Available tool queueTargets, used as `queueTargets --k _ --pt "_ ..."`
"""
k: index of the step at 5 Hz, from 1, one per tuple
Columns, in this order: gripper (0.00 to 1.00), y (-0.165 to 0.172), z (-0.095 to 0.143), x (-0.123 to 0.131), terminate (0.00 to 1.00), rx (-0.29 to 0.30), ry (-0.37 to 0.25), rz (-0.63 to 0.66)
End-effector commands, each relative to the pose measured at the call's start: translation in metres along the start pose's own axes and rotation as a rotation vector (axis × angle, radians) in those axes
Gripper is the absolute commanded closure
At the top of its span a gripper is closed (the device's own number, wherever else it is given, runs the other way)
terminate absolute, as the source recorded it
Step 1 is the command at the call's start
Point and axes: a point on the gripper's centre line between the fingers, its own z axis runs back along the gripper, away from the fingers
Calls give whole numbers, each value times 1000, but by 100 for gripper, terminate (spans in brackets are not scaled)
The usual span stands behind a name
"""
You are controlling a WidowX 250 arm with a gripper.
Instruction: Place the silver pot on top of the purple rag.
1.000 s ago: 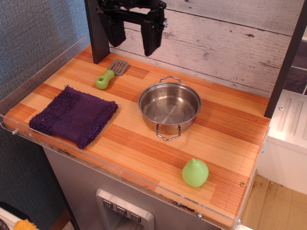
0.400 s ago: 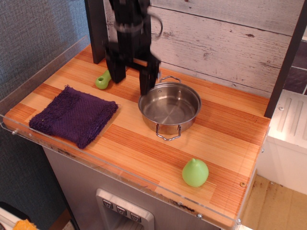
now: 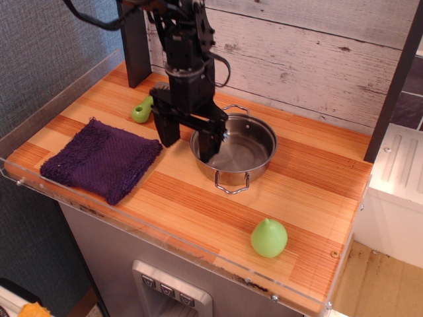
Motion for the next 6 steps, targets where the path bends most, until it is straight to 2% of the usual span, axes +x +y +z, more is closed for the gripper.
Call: queueTargets --k 1,2,3,4,5,6 --pt "100 -3 7 1 0 23 -34 -19" --pt "100 -4 15 6 0 31 -68 -27" --pt "100 -8 25 14 0 7 -109 -17" --pt "100 -19 54 24 0 -56 -180 1" --pt "100 0 98 9 0 -83 -236 79" --pt "100 45 110 -19 0 -108 -219 200"
